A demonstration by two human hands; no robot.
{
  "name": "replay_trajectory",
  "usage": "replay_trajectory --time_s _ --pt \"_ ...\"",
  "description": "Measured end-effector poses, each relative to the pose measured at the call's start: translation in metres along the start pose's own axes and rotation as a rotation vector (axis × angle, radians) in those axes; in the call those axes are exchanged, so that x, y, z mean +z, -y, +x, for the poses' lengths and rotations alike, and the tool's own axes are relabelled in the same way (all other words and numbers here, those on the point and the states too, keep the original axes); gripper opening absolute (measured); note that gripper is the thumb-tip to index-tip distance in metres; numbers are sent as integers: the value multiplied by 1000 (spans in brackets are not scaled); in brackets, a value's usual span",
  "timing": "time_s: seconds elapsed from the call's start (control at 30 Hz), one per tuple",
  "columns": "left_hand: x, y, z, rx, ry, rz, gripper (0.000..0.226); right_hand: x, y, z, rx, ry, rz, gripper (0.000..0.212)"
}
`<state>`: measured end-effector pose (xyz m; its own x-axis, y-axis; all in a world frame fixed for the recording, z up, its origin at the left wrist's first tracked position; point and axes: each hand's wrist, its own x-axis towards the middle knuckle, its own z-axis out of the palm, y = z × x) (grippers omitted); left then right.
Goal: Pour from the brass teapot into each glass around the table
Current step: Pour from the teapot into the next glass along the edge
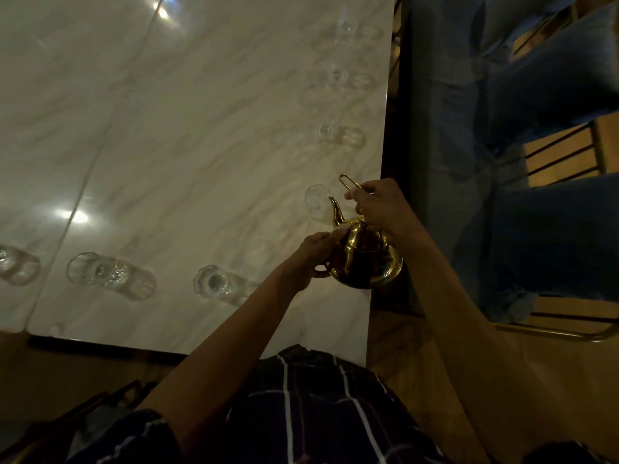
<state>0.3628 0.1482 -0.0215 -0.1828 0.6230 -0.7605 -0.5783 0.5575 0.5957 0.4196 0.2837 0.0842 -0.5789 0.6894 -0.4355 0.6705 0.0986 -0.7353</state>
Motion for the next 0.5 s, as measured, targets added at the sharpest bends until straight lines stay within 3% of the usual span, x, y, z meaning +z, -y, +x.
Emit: replay_trajectory --time_s 0.5 --pt "2 1 -3 11 2 0 61 0 0 0 12 6 -7 25"
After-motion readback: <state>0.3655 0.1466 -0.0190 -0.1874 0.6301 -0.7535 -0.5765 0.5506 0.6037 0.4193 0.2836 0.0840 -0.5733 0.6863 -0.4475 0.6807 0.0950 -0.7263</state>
